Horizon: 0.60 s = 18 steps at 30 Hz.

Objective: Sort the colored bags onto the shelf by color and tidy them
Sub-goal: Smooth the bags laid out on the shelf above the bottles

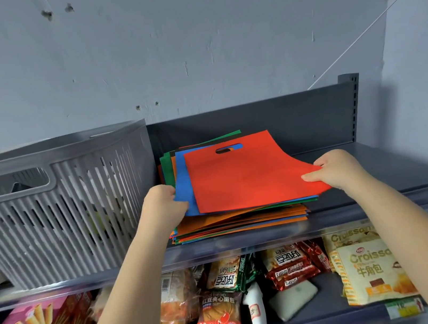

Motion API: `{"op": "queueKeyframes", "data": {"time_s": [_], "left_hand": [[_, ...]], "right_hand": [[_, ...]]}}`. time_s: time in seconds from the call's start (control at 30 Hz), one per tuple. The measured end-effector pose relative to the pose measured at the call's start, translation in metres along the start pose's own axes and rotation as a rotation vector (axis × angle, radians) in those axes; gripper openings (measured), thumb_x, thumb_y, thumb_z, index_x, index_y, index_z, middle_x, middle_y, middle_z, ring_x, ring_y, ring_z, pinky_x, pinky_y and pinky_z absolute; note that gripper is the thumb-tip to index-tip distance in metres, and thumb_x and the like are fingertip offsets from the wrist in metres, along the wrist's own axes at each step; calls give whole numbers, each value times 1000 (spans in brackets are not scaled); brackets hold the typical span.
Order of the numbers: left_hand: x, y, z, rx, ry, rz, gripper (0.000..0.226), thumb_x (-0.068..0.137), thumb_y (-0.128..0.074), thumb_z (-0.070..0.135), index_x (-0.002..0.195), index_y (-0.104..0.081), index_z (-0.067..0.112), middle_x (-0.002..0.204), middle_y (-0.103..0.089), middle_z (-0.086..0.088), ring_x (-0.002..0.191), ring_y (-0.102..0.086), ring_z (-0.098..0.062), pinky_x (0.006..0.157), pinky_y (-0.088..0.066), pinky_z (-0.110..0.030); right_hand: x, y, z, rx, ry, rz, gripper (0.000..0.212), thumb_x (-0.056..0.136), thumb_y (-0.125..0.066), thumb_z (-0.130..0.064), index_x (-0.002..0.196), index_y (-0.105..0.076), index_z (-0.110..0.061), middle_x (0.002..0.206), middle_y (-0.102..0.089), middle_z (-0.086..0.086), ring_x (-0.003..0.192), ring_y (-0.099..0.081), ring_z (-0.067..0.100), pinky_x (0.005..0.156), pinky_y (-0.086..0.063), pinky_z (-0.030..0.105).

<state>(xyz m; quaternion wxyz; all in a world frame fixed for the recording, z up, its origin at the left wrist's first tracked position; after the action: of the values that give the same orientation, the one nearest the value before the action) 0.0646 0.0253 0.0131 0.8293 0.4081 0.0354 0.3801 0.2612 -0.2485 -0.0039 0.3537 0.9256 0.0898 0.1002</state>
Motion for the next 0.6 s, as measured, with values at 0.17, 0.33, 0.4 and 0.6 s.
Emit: {"op": "queueKeyframes", "data": {"time_s": [0.17, 0.33, 0.4, 0.6], "left_hand": [[-16, 8, -2, 50, -78, 92, 19, 83, -47, -5, 79, -54, 12, 71, -47, -15, 59, -35, -20, 53, -25, -27], [-54, 22, -2, -98, -169, 253, 42, 94, -45, -1, 134, -51, 10, 110, -67, -13, 52, -49, -10, 48, -37, -13], [-67, 24, -8, -236, -170, 302, 40, 95, -45, -2, 130, -55, 13, 81, -67, -4, 41, -37, -6, 39, -28, -12], [-107, 19, -46, -639, -47, 363, 38, 95, -49, 4, 121, -59, 31, 63, -59, 12, 66, -44, -19, 62, -41, -29]], "right_hand": [[-8, 8, 10, 216, -16, -14, 20, 84, -68, -14, 93, -69, 4, 81, -62, 15, 53, -49, 22, 53, -38, 27], [-29, 13, 21, 515, 43, 31, 18, 90, -58, -2, 90, -69, -16, 97, -68, 10, 82, -63, 24, 69, -54, 38], [-41, 10, 32, 714, -10, -6, 23, 91, -54, 4, 100, -68, -12, 101, -66, 10, 83, -62, 22, 63, -50, 32], [-81, 4, 70, 1123, -46, -8, 32, 92, -49, 4, 113, -64, -15, 107, -66, 6, 91, -62, 16, 59, -54, 21]]}}
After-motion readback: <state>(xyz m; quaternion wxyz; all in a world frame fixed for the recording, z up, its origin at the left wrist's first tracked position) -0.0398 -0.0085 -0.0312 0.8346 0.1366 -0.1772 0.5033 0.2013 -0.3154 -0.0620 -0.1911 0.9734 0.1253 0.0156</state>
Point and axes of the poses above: each hand's wrist, its own x-axis towards the middle knuckle, its own y-axis out of the back of the hand, z = x × y, the point moved 7 cm from there along x, towards the middle knuckle
